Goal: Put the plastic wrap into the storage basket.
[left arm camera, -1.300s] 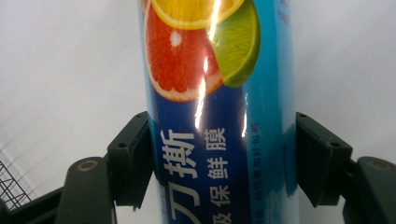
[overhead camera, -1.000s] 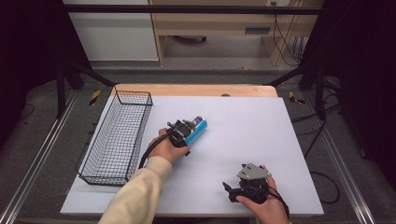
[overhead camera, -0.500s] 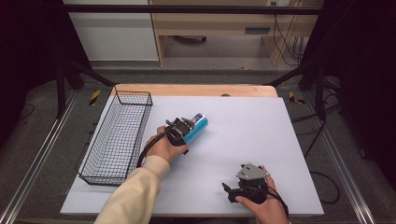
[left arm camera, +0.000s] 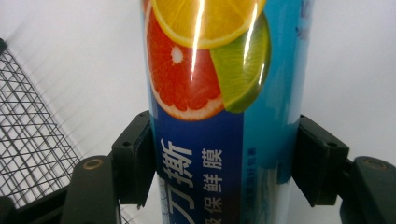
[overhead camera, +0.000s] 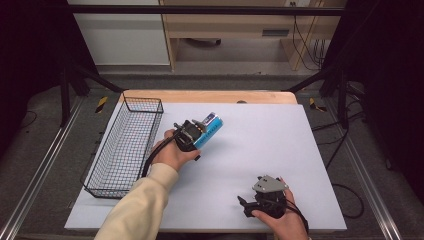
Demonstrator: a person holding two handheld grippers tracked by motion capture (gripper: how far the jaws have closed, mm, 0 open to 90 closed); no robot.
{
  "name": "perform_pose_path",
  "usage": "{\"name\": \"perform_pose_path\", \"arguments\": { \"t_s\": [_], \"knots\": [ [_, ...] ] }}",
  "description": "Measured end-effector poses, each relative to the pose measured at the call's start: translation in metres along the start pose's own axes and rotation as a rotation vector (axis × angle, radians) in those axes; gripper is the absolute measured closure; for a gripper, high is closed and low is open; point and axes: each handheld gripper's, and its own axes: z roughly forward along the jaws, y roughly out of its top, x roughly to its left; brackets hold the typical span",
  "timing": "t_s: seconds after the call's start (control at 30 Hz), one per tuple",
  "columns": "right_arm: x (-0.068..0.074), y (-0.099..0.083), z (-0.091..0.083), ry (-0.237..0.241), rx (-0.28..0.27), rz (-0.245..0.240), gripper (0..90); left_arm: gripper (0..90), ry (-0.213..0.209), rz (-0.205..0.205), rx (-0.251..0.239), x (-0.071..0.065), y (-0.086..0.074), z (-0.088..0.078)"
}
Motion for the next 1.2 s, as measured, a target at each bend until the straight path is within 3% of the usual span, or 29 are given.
{"name": "perform_pose_path", "arguments": {
  "t_s": [0.57, 1.1, 1.2],
  "knots": [
    [0.000, 0.000, 0.000, -0.001, 0.000, 0.001, 9.6, 32.0, 0.005, 0.008, -0.025, -0.002, 0.003, -0.022],
    [-0.002, 0.000, 0.000, -0.004, -0.005, 0.008, 9.6, 32.0, 0.046, 0.010, -0.052, 0.008, 0.001, -0.063],
    [-0.002, 0.000, 0.000, -0.001, -0.002, 0.011, 9.6, 32.0, 0.039, 0.006, -0.061, 0.007, 0.001, -0.069]
  ]
}}
